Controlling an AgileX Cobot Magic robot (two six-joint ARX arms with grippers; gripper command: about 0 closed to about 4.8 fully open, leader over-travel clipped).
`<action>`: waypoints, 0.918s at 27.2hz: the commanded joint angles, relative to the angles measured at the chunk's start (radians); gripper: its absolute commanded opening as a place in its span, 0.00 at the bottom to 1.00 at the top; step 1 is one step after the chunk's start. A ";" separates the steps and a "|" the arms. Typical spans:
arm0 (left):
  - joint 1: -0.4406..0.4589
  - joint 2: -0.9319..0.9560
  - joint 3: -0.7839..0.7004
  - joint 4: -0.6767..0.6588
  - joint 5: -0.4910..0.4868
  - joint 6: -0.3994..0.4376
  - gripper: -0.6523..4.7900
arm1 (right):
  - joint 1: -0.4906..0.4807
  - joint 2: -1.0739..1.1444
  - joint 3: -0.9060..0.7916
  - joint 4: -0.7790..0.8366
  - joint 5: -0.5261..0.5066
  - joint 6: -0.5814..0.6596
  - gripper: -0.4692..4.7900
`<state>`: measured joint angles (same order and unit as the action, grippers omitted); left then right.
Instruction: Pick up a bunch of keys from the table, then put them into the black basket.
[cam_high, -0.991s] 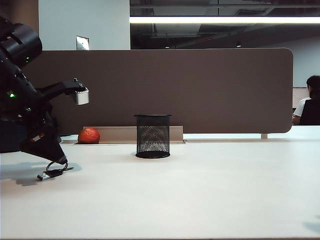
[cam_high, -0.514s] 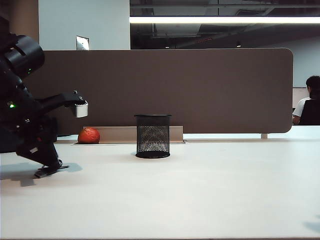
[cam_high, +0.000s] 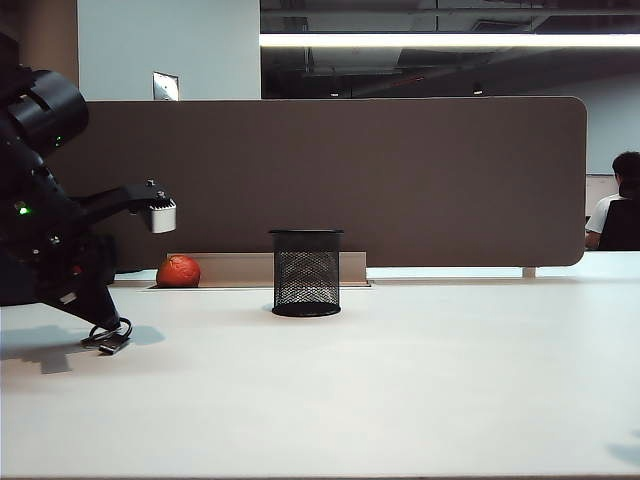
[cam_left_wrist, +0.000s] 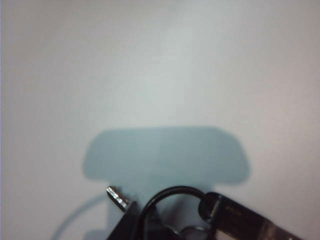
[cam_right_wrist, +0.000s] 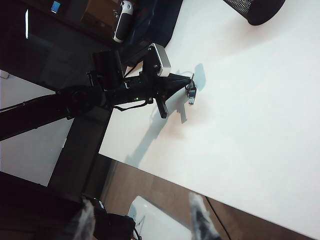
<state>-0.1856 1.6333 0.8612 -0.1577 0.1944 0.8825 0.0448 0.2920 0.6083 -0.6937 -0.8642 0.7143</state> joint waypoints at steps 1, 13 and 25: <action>-0.001 -0.029 0.001 -0.021 0.044 -0.009 0.11 | 0.001 0.002 0.006 0.017 -0.007 -0.001 0.56; -0.001 -0.222 0.045 -0.019 0.244 -0.286 0.11 | 0.002 0.002 0.006 0.017 -0.010 -0.001 0.56; -0.027 -0.240 0.161 0.023 0.372 -0.480 0.11 | 0.001 0.002 0.006 0.098 -0.008 -0.008 0.56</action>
<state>-0.2070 1.3979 1.0069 -0.1726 0.5568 0.4313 0.0448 0.2920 0.6083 -0.6426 -0.8673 0.7124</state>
